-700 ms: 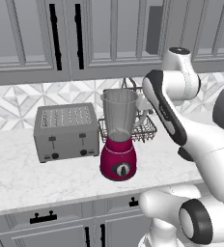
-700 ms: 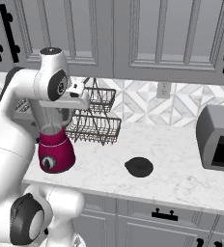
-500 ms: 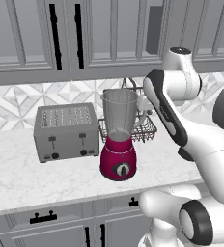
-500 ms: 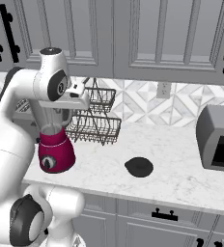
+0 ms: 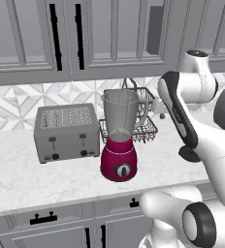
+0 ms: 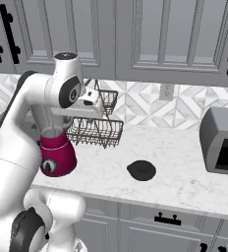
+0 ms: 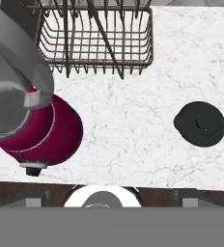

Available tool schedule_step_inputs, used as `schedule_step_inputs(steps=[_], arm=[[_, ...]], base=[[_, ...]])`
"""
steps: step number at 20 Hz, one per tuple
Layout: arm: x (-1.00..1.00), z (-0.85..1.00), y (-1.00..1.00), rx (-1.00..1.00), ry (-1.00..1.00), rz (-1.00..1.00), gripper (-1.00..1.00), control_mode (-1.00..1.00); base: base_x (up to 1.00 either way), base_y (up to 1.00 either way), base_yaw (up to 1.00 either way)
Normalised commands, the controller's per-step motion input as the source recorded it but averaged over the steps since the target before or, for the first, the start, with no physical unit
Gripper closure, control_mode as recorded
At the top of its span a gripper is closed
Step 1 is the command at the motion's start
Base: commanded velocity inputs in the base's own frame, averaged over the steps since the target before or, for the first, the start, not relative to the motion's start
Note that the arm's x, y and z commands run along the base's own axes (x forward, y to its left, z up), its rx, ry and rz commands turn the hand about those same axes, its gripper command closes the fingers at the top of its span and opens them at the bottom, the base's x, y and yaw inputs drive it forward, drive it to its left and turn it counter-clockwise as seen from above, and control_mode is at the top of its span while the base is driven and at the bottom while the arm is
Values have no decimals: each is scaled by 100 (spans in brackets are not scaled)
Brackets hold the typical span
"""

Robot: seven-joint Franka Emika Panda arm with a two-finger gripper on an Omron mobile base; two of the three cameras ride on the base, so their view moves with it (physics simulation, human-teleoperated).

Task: Close the lid blender by securely placing the lid on top.

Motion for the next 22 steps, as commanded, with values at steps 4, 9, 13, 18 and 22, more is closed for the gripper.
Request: schedule_step_inputs(steps=[4,9,13,18,22], arm=[[-18,-26,-70,0,8,-4,-100,-100],[-21,-30,-69,0,1,-1,-100,-100],[-22,-22,-53,0,0,0,-100,-100],[-3,-41,-43,0,-1,-1,-100,-100],[-1,-60,-51,4,-12,0,-100,-100]], base=[[0,0,0],[0,0,0],[0,0,0],[0,0,0],[0,0,0]])
